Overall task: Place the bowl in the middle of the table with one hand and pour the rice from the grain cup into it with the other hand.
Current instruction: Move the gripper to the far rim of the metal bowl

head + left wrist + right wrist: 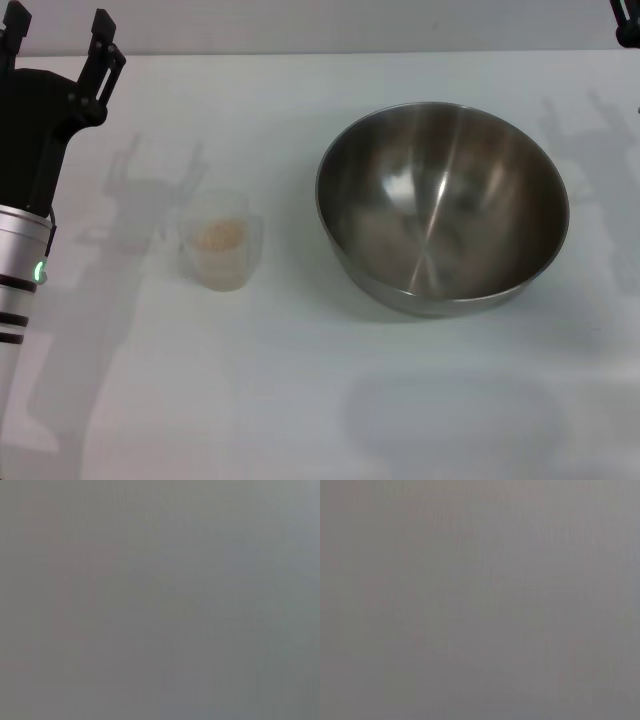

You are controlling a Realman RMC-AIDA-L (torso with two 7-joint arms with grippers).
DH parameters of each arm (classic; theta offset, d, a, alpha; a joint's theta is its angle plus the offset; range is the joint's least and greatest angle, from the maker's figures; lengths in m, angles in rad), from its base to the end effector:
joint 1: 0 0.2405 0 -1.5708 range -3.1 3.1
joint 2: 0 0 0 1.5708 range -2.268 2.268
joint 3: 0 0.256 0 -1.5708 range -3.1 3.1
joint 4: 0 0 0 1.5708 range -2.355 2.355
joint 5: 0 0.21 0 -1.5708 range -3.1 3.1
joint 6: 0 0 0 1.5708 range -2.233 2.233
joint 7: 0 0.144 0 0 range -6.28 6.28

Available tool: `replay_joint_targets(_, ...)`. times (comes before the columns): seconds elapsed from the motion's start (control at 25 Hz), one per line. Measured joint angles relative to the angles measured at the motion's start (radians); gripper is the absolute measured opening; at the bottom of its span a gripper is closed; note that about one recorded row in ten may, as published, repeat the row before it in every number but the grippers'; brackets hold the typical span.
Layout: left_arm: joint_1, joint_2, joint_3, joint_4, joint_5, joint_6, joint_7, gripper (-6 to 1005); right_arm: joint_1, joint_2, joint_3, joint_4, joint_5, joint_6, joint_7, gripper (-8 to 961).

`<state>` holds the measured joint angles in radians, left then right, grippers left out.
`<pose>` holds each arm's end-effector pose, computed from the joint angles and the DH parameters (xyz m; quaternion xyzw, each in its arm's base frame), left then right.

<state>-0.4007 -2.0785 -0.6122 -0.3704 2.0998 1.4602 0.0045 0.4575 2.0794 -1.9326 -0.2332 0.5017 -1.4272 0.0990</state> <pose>-0.2587 0.3125 -0.0182 -0.6561 -0.1281 -0.4349 0.6033 0.2718 0.3431 0.0226 -0.6469 0.0881 0.4155 0.6333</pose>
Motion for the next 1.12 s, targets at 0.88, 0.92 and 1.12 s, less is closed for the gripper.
replay_joint_targets(0.88,-0.006,0.001,-0.003,0.010,-0.002,-0.006,0.000,831,-0.032,-0.001,0.065,-0.254,-0.007,0.244,-0.242,621)
replay_joint_targets(0.92,-0.006,0.001,-0.003,0.010,-0.002,-0.007,0.000,831,-0.032,-0.001,0.065,-0.254,-0.007,0.244,-0.242,621)
replay_joint_targets(1.12,-0.006,0.002,-0.003,0.010,-0.001,-0.007,0.000,831,-0.110,0.000,0.091,-0.609,-0.018,0.683,-0.242,621)
